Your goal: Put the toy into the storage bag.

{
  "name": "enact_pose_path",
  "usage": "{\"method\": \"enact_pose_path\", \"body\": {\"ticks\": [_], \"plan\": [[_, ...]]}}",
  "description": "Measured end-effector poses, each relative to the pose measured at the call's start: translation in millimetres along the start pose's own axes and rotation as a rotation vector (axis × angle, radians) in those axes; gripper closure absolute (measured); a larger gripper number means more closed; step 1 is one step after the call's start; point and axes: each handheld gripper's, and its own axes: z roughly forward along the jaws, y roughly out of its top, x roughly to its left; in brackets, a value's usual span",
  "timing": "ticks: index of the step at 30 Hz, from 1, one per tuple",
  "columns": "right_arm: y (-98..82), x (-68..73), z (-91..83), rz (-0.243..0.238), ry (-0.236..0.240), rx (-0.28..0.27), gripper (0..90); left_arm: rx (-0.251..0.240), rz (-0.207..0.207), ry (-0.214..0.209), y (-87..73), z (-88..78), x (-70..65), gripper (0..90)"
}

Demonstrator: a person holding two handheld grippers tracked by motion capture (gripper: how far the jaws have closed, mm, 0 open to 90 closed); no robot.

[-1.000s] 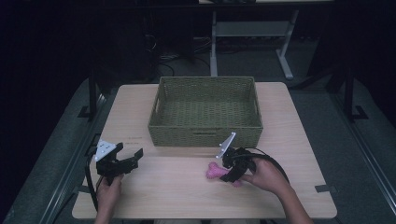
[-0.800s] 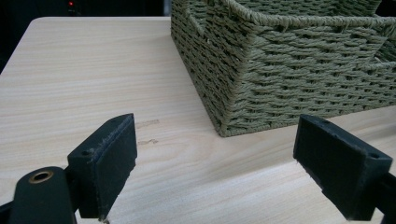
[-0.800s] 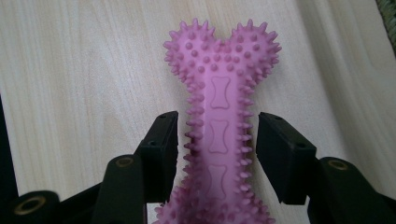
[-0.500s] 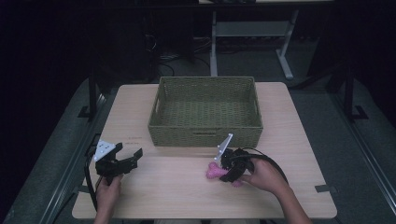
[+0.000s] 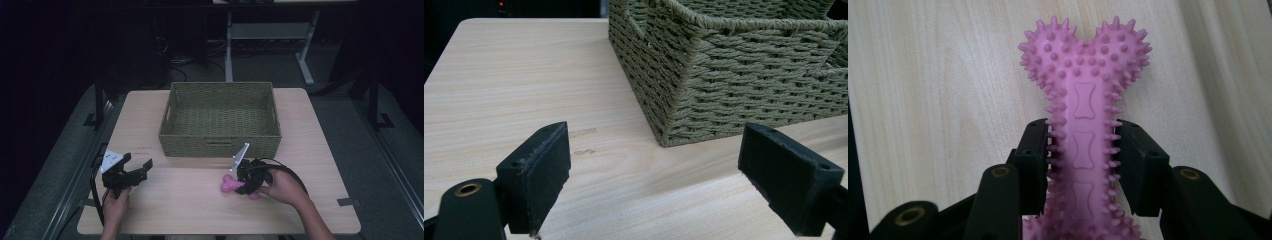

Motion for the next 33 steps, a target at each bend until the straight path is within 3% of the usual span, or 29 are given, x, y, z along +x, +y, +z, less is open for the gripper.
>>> {"method": "enact_pose_path", "body": {"ticks": [21, 33], "plan": [[10.4, -10.8, -36.4, -0.016, 0.075, -0.104, 58.1, -0.002, -0.004, 0.002, 0.0, 0.5, -0.1, 13.0], [21.7, -14.6, -63.6, -0.045, 0.075, -0.125, 58.2, -0.004, -0.004, 0.002, 0.2, 0.1, 0.2, 13.0]]}}
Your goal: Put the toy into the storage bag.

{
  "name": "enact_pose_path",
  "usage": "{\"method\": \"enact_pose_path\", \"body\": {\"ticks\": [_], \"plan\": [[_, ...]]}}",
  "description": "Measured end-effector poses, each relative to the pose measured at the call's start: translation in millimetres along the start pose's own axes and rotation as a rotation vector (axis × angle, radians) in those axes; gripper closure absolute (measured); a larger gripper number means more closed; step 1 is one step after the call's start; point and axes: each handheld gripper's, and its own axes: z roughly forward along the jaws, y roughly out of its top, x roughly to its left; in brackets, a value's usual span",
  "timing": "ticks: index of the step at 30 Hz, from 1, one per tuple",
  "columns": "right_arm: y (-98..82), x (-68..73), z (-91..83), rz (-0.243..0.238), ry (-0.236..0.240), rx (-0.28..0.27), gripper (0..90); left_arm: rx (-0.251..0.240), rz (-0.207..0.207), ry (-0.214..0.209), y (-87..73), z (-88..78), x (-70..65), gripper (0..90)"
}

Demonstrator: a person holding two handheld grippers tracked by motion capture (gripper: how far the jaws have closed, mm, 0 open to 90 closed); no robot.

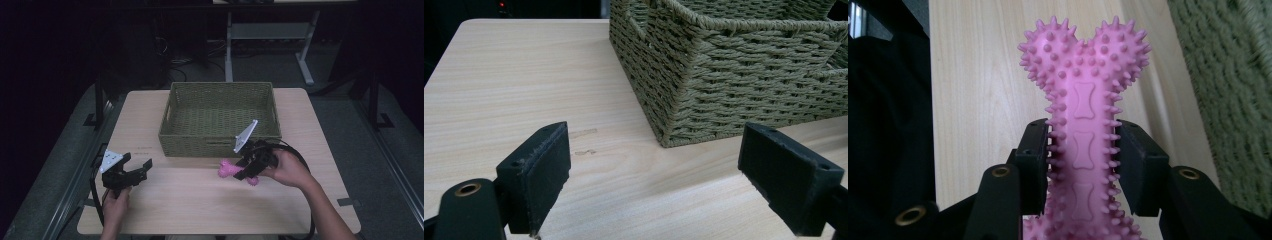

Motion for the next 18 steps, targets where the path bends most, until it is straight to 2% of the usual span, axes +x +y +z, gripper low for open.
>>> {"method": "enact_pose_path", "body": {"ticks": [18], "plan": [[23.0, -9.6, -32.9, -0.027, 0.002, -0.018, 58.2, -0.002, 0.001, -0.001, 0.4, 0.3, 0.6, 13.0]]}}
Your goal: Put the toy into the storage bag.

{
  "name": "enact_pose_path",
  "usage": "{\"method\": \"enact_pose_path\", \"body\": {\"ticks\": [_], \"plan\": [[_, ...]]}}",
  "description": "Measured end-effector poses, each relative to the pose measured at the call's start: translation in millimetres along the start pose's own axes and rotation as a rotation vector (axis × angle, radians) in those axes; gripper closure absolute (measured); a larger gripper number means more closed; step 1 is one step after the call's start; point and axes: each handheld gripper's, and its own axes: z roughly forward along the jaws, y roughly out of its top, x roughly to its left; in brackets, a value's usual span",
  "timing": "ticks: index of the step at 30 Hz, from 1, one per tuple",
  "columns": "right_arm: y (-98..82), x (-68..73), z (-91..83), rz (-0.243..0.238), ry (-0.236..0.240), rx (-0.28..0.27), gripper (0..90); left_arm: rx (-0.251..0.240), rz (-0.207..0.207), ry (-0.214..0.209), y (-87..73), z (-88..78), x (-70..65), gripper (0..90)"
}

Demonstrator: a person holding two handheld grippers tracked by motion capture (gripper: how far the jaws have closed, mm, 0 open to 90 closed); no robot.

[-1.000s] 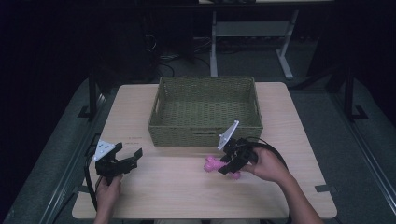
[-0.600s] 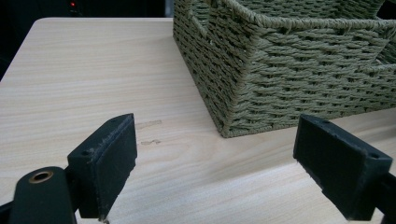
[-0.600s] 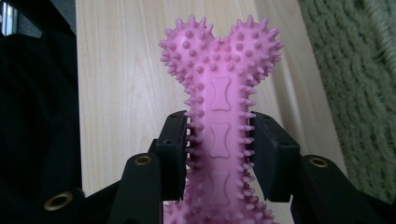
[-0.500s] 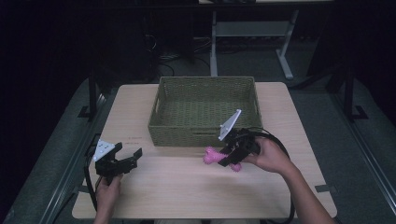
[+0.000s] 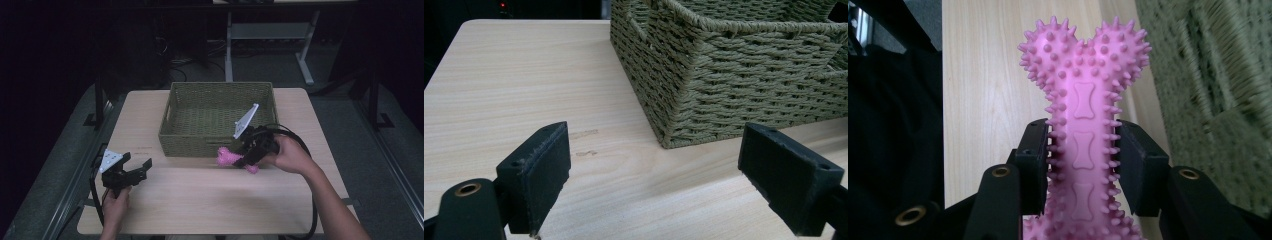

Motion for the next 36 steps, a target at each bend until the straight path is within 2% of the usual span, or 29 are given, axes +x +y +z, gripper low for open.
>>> {"method": "enact_pose_path", "body": {"ticks": [12, 25, 36], "plan": [[10.9, -12.1, -16.5, 0.001, 0.013, -0.021, 58.3, -0.003, -0.004, 0.004, 0.2, -0.2, 0.3, 13.0], [25.4, -23.0, -27.2, -0.014, -0.009, -0.004, 58.3, 0.0, 0.003, 0.001, 0.5, -0.2, -0.6, 13.0], [32.6, -32.8, -33.6, -0.009, -0.005, -0.001, 58.2, -0.001, 0.004, 0.001, 0.6, -0.1, -0.9, 13.0]]}}
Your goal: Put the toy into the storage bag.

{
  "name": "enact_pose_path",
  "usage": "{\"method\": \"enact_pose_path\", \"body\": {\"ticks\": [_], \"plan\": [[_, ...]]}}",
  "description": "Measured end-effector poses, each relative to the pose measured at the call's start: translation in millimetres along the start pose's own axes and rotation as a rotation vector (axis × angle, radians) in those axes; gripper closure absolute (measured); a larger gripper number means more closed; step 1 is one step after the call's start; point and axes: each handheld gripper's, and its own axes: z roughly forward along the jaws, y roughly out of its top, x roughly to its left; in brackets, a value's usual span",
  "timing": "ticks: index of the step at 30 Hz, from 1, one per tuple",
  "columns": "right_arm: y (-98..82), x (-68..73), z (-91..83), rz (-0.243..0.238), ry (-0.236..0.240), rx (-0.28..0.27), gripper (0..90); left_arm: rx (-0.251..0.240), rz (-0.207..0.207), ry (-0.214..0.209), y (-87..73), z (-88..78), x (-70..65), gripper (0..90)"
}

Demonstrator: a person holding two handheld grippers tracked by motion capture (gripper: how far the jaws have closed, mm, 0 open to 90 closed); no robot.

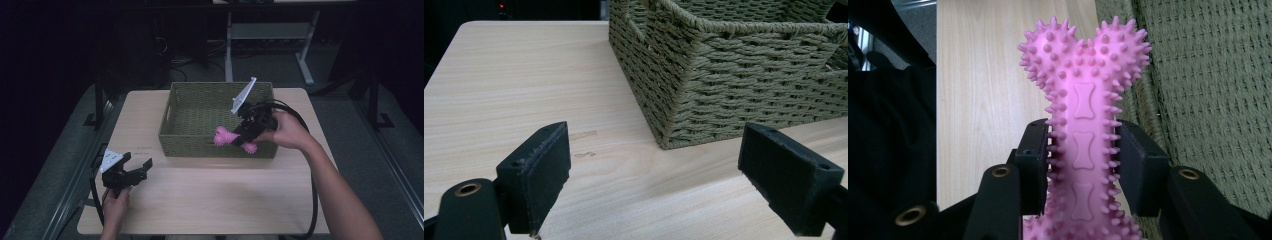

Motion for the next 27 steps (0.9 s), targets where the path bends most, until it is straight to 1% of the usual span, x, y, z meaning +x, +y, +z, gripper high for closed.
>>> {"method": "enact_pose_path", "body": {"ticks": [9, 13, 18, 21, 27], "plan": [[4.4, -11.7, -5.4, 0.016, -0.01, 0.005, 58.3, 0.001, 0.0, 0.0, 0.2, 0.1, -0.4, 13.0], [7.0, -18.6, -5.1, 0.02, -0.017, 0.021, 58.3, -0.001, 0.0, -0.001, 0.2, 0.2, -0.5, 13.0], [8.8, -28.7, -4.8, 0.031, -0.016, 0.021, 58.3, -0.001, -0.001, 0.001, 0.4, 0.0, -0.2, 13.0], [9.6, -34.4, -2.7, 0.038, -0.025, 0.041, 58.3, -0.001, 0.001, 0.0, 0.5, 0.4, -0.6, 13.0], [10.2, -47.8, 0.0, 0.047, -0.026, 0.056, 58.3, -0.002, 0.001, 0.001, 0.7, 0.6, -0.3, 13.0]]}}
